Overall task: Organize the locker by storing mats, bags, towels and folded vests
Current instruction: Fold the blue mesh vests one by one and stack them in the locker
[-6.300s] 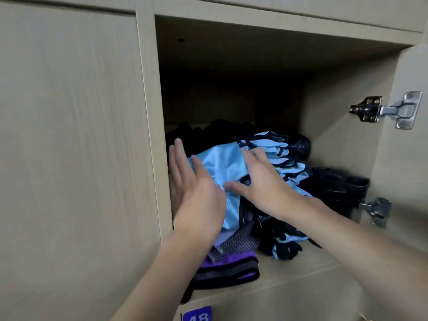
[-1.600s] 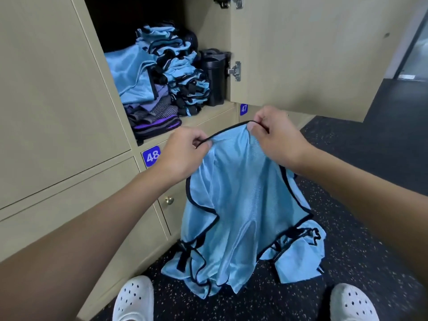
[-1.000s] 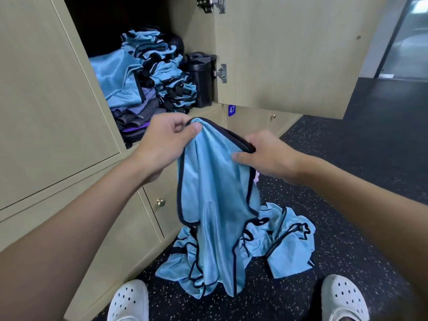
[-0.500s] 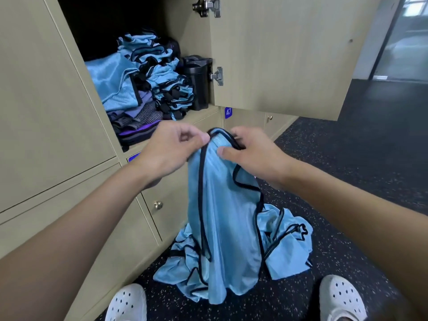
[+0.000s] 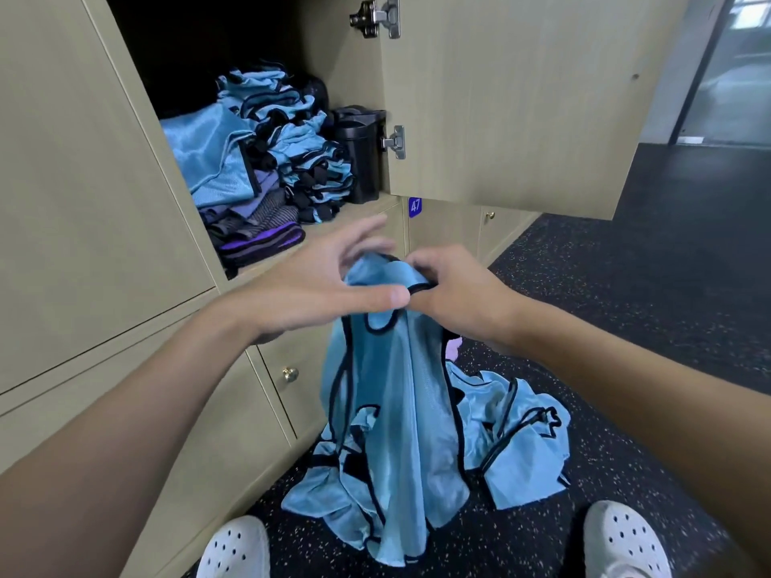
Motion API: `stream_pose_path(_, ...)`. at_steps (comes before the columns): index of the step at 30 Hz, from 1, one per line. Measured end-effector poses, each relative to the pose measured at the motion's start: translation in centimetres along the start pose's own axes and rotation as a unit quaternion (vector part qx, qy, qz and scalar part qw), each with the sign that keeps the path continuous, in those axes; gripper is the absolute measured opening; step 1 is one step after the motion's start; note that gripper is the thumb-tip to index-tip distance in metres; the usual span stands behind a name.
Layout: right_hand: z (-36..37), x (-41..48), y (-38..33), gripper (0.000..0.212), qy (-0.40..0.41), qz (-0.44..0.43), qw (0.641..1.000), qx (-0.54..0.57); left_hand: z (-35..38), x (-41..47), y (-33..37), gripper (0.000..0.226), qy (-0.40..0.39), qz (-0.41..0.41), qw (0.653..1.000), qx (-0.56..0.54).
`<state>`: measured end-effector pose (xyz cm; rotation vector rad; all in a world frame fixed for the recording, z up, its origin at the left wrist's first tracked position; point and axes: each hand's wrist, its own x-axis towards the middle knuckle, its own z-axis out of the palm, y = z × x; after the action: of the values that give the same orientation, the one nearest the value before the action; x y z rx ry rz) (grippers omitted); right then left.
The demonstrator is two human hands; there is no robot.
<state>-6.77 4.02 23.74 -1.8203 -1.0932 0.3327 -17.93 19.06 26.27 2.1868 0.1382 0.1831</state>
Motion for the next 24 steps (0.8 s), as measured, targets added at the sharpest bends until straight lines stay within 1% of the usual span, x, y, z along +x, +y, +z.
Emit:
stream_pose_path(1,0.1,-0.1,-0.1,0.003,-0.006,-0.001,1.000,0.004,0.3,0.0,-0.1,0.090,-0.006,-0.004,1.000,0.009)
stream_pose_path(2,0.1,-0.1,-0.2,0.005,-0.012,0.000,1.000,0.007,0.3,0.2,-0.2,0.074,-0.004,-0.008,1.000,0.024)
stream_pose_path(4,0.1,-0.2,-0.2,0.015,-0.024,0.002,1.000,0.016,0.2,0.2,-0.3,0.032,0.001,-0.001,0.998,0.056)
stream_pose_path(5,0.0,-0.2,-0.2,0.016,-0.030,0.004,0.999,0.020,0.2,0.2,-0.4,0.016,0.002,0.002,0.998,0.064)
stream_pose_path(6,0.0,-0.3,-0.1,0.015,-0.034,0.008,0.999,0.023,0.2,0.1,-0.3,0.009,0.009,0.005,0.998,0.068)
stream_pose_path(8,-0.2,-0.3,-0.1,0.006,-0.037,0.013,0.999,0.017,0.2,0.1,-0.2,0.009,0.040,0.006,0.997,0.072)
stream_pose_path(10,-0.3,-0.3,-0.1,0.010,-0.035,0.009,0.999,0.009,0.2,0.1,-0.2,0.012,0.065,0.001,0.996,0.059)
stream_pose_path(13,-0.6,-0.2,-0.2,0.013,-0.033,0.004,0.999,0.028,0.1,0.2,-0.3,0.015,0.086,-0.007,0.994,0.067)
stream_pose_path(15,-0.8,-0.2,-0.4,0.020,-0.039,0.003,0.998,0.041,-0.2,0.3,-0.4,0.017,0.128,0.005,0.990,0.059)
stream_pose_path(16,-0.8,-0.2,-0.2,0.022,-0.043,0.010,0.998,0.048,-0.4,0.4,-0.4,0.017,0.159,0.012,0.986,0.037)
stream_pose_path(18,-0.6,-0.2,0.0,0.027,-0.045,0.031,0.997,0.063,-1.1,0.5,-0.2,0.015,0.220,0.012,0.975,-0.043)
stream_pose_path(19,-0.4,-0.2,0.1,0.029,-0.043,0.034,0.996,0.069,-1.5,0.6,-0.1,0.014,0.238,0.009,0.968,-0.080)
stream_pose_path(20,-0.3,-0.2,0.2,0.028,-0.035,0.035,0.996,0.076,-1.9,0.6,0.0,0.013,0.250,0.006,0.963,-0.105)
stream_pose_path(22,-0.1,-0.1,0.1,0.016,-0.002,0.030,0.996,0.086,-2.3,0.5,0.1,0.011,0.265,0.000,0.957,-0.116)
stream_pose_path(24,-0.3,0.0,-0.1,0.020,0.030,0.031,0.995,0.090,-2.4,0.5,0.0,0.014,0.274,-0.018,0.956,-0.102)
